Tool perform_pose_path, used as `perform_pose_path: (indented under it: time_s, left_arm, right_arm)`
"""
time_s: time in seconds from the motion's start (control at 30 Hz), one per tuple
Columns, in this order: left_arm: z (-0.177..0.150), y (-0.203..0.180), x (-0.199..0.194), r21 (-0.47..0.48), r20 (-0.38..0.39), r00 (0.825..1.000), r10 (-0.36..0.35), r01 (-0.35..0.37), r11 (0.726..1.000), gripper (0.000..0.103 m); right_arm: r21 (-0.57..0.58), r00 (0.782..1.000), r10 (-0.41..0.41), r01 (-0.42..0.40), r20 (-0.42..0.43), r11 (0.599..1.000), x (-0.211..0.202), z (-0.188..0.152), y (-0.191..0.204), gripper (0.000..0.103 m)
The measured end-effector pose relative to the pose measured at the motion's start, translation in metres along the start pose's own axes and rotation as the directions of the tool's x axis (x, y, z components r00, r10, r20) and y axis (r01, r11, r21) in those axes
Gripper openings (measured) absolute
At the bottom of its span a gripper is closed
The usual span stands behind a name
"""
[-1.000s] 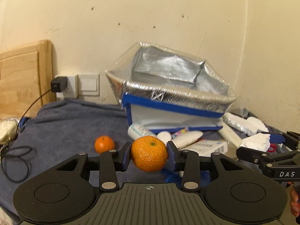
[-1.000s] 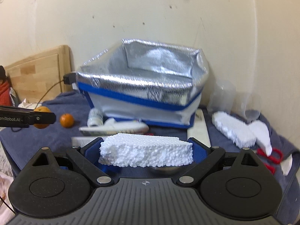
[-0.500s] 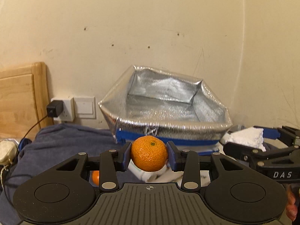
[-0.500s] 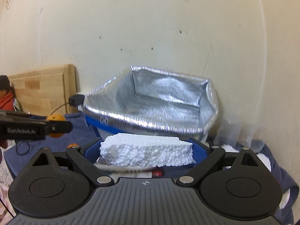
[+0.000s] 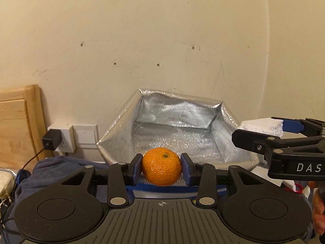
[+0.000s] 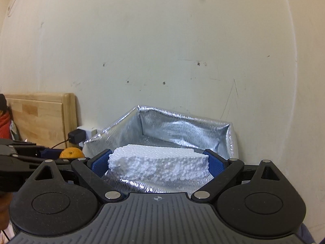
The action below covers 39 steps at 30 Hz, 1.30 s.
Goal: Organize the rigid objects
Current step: 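Carry the orange and foam block over the silver-lined bag with both tools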
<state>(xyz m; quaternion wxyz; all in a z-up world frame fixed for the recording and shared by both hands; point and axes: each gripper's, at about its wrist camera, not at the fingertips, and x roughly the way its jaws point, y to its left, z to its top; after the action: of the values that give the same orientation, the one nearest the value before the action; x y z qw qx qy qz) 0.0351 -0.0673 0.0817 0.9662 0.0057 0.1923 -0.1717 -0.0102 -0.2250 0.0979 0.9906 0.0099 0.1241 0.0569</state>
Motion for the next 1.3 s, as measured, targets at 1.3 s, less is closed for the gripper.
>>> perform_pose_path:
  time_s: [1.3]
  left_arm:
    - [0.015,-0.013,0.149,0.052,-0.187,0.982,0.03,-0.021,0.998,0.038]
  right_arm:
    - [0.056,0.964,-0.094,0.112,-0.249,0.992,0.167,-0.007,-0.058,0.094]
